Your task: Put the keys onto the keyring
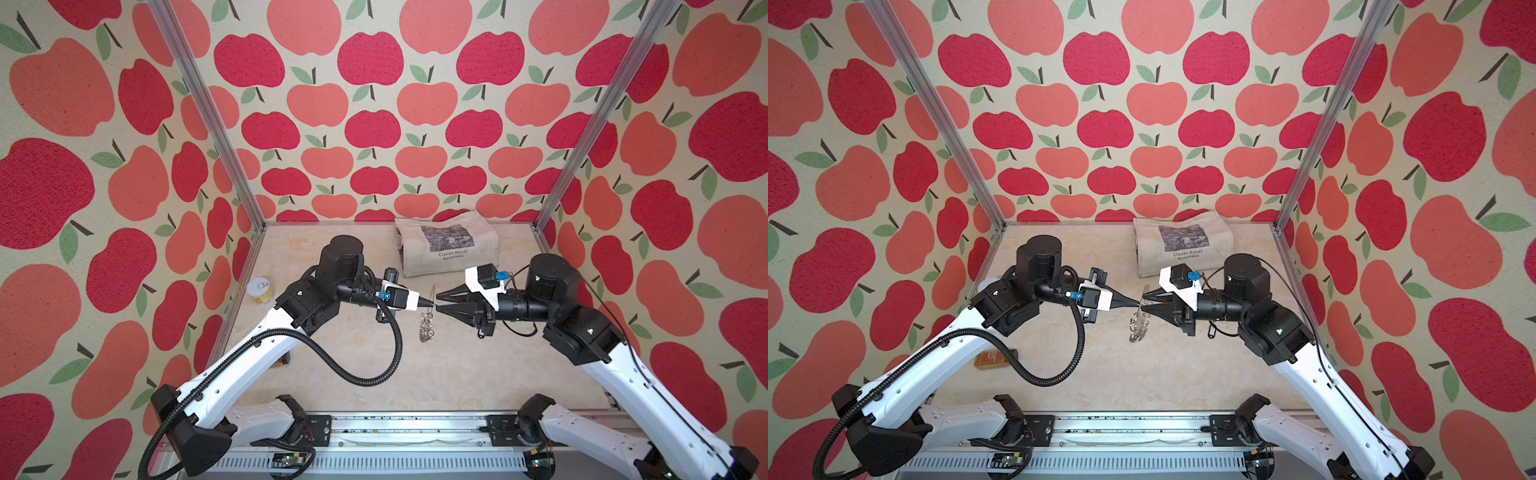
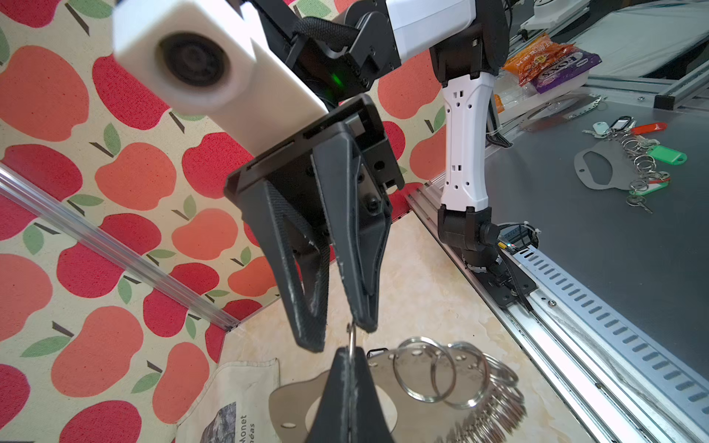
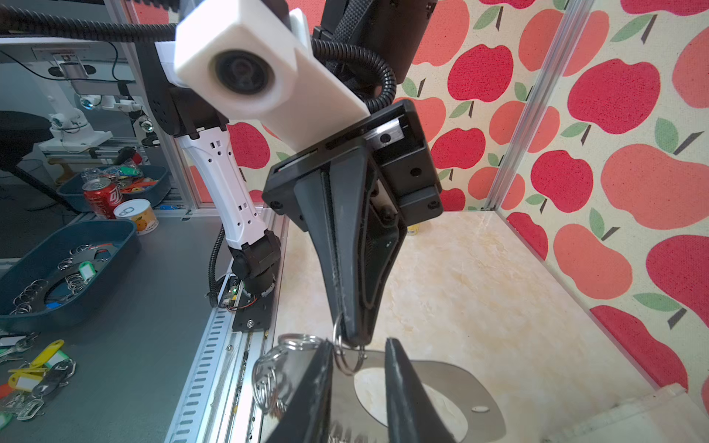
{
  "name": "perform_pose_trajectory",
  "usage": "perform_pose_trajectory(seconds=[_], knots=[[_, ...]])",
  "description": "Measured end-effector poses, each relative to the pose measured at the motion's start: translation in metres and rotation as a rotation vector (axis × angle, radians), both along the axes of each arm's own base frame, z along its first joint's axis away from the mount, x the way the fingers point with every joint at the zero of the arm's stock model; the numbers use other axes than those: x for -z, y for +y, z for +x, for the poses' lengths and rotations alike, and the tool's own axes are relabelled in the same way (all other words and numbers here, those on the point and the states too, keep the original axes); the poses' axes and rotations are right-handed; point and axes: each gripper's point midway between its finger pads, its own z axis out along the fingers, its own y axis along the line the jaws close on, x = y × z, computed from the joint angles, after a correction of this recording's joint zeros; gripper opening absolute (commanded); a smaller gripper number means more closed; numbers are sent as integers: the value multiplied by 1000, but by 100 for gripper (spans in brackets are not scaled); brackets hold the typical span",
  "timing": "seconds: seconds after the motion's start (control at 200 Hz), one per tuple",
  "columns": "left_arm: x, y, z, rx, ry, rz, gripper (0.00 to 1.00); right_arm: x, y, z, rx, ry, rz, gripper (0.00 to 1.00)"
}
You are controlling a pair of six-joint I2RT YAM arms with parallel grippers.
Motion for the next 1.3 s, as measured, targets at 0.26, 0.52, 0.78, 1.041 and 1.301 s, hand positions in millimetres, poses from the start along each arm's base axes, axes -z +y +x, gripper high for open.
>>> perform_pose_trajectory(seconds=[0.26, 0.52, 0.78, 1.041, 1.301], knots=[[0, -1, 0, 4, 0, 0, 0, 2, 2, -1, -2, 0, -9, 20], [0, -2, 0, 1, -1, 2, 0, 1, 3, -2, 2, -15, -15, 10], [1, -2, 2, -14, 8, 12, 0, 2, 2, -1, 8, -37, -23, 3], [-2, -3, 2, -21, 29, 6, 0, -2, 0, -1, 20, -56, -14, 0], [-15, -6, 2, -21, 16, -41, 11, -16, -4, -3, 45, -85, 37, 0]])
